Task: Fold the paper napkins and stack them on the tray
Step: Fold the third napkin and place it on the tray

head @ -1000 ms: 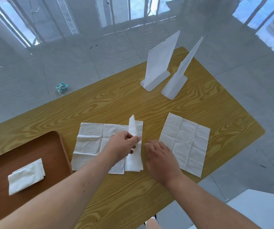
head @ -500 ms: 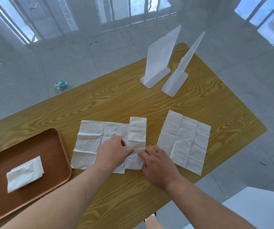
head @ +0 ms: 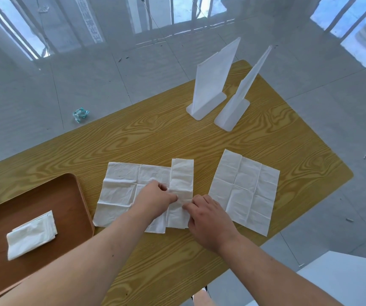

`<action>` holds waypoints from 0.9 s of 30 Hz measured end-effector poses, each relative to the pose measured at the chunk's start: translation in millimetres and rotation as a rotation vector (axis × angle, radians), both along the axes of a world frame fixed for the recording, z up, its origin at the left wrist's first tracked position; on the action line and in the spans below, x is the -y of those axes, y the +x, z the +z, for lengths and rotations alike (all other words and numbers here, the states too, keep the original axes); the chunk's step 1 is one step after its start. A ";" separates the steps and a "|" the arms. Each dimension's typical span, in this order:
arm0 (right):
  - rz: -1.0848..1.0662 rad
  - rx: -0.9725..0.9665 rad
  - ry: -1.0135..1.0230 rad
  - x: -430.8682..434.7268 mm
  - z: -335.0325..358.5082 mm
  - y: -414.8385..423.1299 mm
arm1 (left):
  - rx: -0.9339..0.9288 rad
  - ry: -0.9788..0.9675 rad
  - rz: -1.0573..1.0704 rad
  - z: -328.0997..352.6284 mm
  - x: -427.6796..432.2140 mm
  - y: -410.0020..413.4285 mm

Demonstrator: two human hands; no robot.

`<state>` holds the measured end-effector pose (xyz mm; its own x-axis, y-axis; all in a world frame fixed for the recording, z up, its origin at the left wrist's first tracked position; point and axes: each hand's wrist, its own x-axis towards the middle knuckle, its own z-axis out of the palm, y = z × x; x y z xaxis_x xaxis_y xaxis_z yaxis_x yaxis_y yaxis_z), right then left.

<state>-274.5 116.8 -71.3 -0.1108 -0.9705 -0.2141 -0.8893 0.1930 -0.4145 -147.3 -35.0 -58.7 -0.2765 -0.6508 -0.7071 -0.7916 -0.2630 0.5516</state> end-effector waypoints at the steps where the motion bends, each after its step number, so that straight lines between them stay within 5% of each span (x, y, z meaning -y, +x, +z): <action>1: 0.004 0.002 -0.001 0.1 -0.1 0.1 | -0.014 0.039 0.014 0.1 0.4 -2.1; 10: -0.012 0.041 -0.030 -0.4 3.7 -2.0 | -0.016 0.022 -0.039 -2.3 -0.7 -10.2; 16: -0.309 0.136 -0.123 14.7 21.7 -15.7 | -0.341 0.239 0.051 22.5 1.6 -3.4; 20: -0.347 0.479 -0.105 43.7 42.9 -23.7 | -0.500 0.319 0.066 39.2 7.3 3.3; 25: -0.508 0.870 0.012 62.7 53.4 -22.3 | -0.334 -0.117 0.016 42.5 13.8 19.6; 27: -0.592 1.118 0.064 66.9 52.7 -18.1 | -0.390 0.052 0.006 41.4 16.2 27.9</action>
